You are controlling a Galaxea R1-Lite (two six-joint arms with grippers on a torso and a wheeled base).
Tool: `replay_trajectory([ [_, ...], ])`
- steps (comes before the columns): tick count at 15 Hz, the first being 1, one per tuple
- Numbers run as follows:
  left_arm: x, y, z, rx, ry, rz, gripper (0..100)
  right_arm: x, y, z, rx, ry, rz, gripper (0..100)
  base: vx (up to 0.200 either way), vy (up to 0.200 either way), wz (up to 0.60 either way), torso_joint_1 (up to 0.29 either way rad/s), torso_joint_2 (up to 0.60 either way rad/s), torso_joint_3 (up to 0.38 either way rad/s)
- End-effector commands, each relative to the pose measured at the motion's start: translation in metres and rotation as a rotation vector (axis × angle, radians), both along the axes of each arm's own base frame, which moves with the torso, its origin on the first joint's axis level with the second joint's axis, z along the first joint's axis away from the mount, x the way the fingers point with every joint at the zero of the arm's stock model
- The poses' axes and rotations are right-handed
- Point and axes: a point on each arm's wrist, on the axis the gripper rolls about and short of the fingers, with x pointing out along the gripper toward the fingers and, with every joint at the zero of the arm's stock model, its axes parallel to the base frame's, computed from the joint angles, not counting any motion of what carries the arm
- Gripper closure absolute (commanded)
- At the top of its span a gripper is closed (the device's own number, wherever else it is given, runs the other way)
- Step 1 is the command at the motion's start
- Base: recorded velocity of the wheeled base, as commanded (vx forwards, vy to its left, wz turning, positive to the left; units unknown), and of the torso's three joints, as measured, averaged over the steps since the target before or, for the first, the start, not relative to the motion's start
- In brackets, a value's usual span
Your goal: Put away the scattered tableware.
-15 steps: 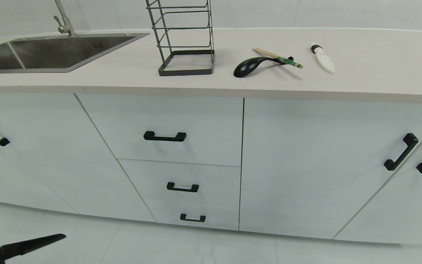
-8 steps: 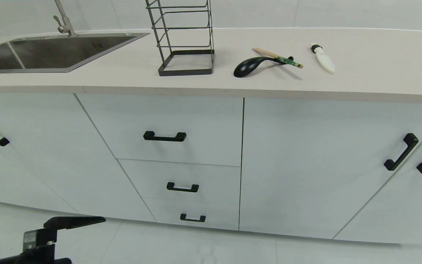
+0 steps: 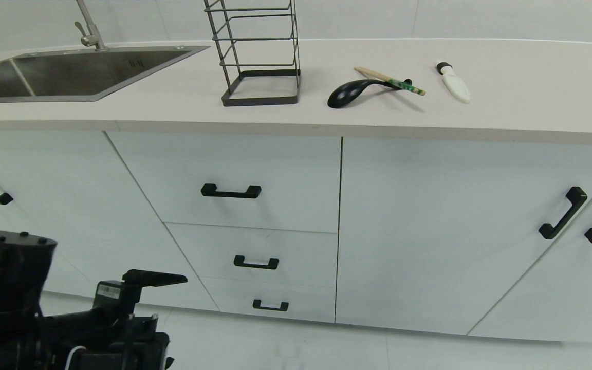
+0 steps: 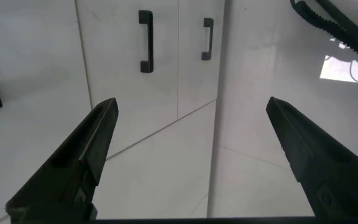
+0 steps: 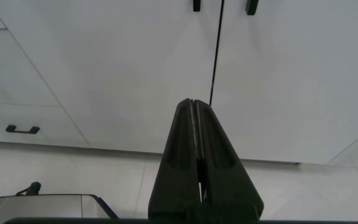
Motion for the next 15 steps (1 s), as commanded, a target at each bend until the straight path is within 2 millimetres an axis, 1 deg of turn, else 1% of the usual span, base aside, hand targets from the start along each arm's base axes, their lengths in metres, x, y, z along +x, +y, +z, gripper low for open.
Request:
replay_trajectory([
  [1,0.017,-0.013,-0.012,0.025,0.055,-0.032,0,0.000,0.000,0.000,0.000,-0.001,0.000,100,0.000,0.000,0.00,0.000,0.00,0.000],
  [2,0.032,-0.027,-0.026,0.046,0.121,-0.074,0,0.000,0.000,0.000,0.000,-0.001,0.000,100,0.000,0.000,0.00,0.000,0.00,0.000],
  [3,0.033,-0.027,-0.029,0.049,0.138,-0.075,0,0.000,0.000,0.000,0.000,-0.001,0.000,100,0.000,0.000,0.00,0.000,0.00,0.000],
  [7,0.043,-0.031,-0.034,0.024,0.182,-0.037,0,0.000,0.000,0.000,0.000,-0.001,0.000,100,0.000,0.000,0.00,0.000,0.00,0.000],
  [9,0.056,-0.037,-0.034,0.021,0.182,-0.035,0,0.000,0.000,0.000,0.000,-0.001,0.000,100,0.000,0.000,0.00,0.000,0.00,0.000],
  [12,0.070,-0.044,-0.030,0.003,0.176,-0.047,0,0.000,0.000,0.000,0.000,-0.001,0.000,100,0.000,0.000,0.00,0.000,0.00,0.000],
  [14,0.070,-0.044,-0.032,-0.012,0.195,-0.031,0,0.000,0.000,0.000,0.000,-0.001,0.000,100,0.000,0.000,0.00,0.000,0.00,0.000],
  [15,0.069,-0.047,-0.037,-0.045,0.242,0.001,0,0.000,0.000,0.000,0.000,-0.001,0.000,100,0.000,0.000,0.00,0.000,0.00,0.000],
])
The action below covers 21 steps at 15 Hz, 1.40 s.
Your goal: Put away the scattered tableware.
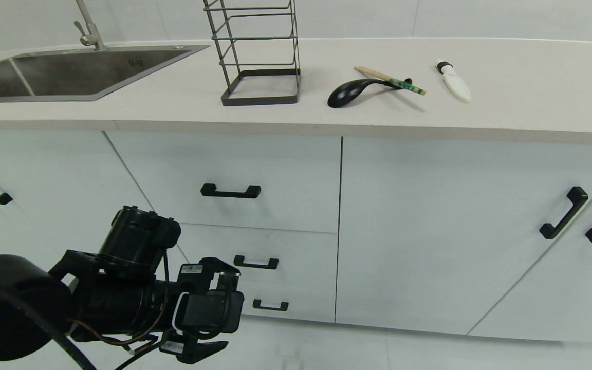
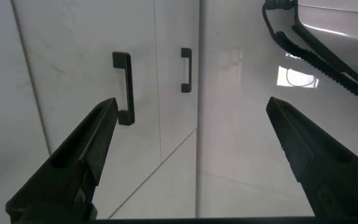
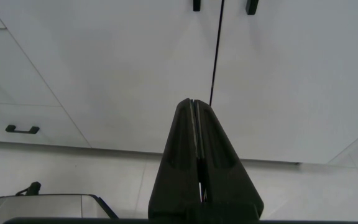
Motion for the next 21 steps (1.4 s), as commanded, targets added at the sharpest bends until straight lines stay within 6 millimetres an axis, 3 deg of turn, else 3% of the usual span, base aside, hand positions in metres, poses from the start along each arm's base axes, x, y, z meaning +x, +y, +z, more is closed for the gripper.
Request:
replay_trajectory([
  [1,0.002,-0.005,-0.008,-0.021,0.055,0.018,0,0.000,0.000,0.000,0.000,-0.001,0.000,100,0.000,0.000,0.00,0.000,0.00,0.000],
  [5,0.012,-0.010,-0.033,0.011,0.136,0.023,0,0.000,0.000,0.000,0.000,-0.001,0.000,100,0.000,0.000,0.00,0.000,0.00,0.000],
  [11,0.034,-0.019,-0.059,0.013,0.120,0.041,0,0.000,0.000,0.000,0.000,-0.001,0.000,100,0.000,0.000,0.00,0.000,0.00,0.000],
  [21,0.042,-0.013,-0.063,0.028,0.092,0.089,0,0.000,0.000,0.000,0.000,-0.001,0.000,100,0.000,0.000,0.00,0.000,0.00,0.000],
])
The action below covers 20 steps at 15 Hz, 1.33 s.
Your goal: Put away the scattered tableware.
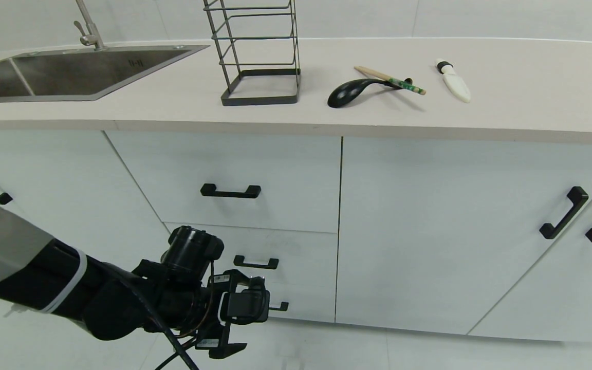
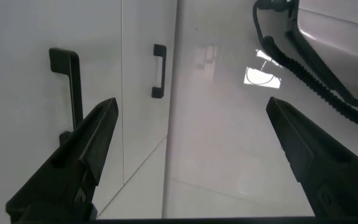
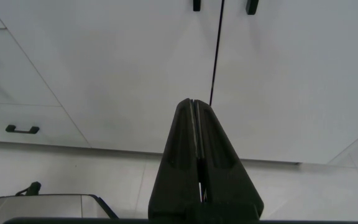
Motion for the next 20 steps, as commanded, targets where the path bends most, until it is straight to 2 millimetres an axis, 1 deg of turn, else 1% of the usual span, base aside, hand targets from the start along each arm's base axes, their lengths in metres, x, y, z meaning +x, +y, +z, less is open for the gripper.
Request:
replay_trajectory([
  [1,0.002,0.001,0.001,-0.005,-0.019,0.009,0,0.000,0.000,0.000,0.000,-0.001,0.000,100,0.000,0.000,0.00,0.000,0.00,0.000],
  [6,0.004,0.000,-0.004,0.006,-0.014,0.015,0,0.000,0.000,0.000,0.000,-0.001,0.000,100,0.000,0.000,0.00,0.000,0.00,0.000],
  [8,0.007,0.002,-0.009,0.025,-0.013,0.038,0,0.000,0.000,0.000,0.000,-0.001,0.000,100,0.000,0.000,0.00,0.000,0.00,0.000],
  [11,0.024,0.000,-0.018,-0.012,-0.112,0.087,0,0.000,0.000,0.000,0.000,-0.001,0.000,100,0.000,0.000,0.00,0.000,0.00,0.000],
  [16,0.030,-0.002,-0.021,-0.028,-0.140,0.116,0,0.000,0.000,0.000,0.000,-0.001,0.000,100,0.000,0.000,0.00,0.000,0.00,0.000],
  [20,0.049,-0.007,-0.026,-0.036,-0.183,0.116,0,0.000,0.000,0.000,0.000,-0.001,0.000,100,0.000,0.000,0.00,0.000,0.00,0.000],
])
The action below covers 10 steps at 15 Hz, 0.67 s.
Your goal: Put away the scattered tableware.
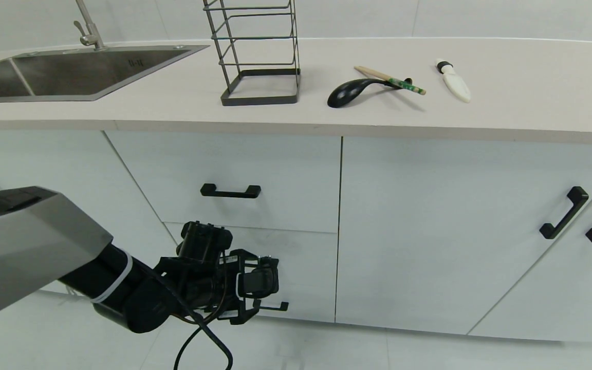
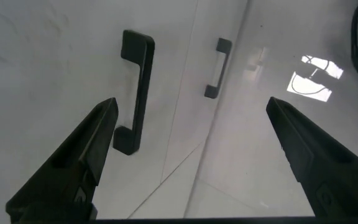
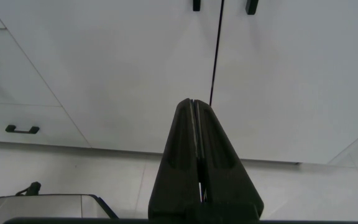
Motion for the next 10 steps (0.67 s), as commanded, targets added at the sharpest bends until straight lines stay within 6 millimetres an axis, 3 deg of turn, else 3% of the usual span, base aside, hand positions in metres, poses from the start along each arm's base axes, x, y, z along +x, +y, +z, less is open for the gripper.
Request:
replay_trajectory([
  [1,0.012,-0.003,-0.008,0.000,0.003,0.005,0,0.000,0.000,0.000,0.000,0.000,0.000,100,0.000,0.000,0.00,0.000,0.00,0.000],
  [10,0.032,-0.006,-0.029,0.001,0.022,0.014,0,0.000,0.000,0.000,0.000,0.000,0.000,100,0.000,0.000,0.00,0.000,0.00,0.000],
])
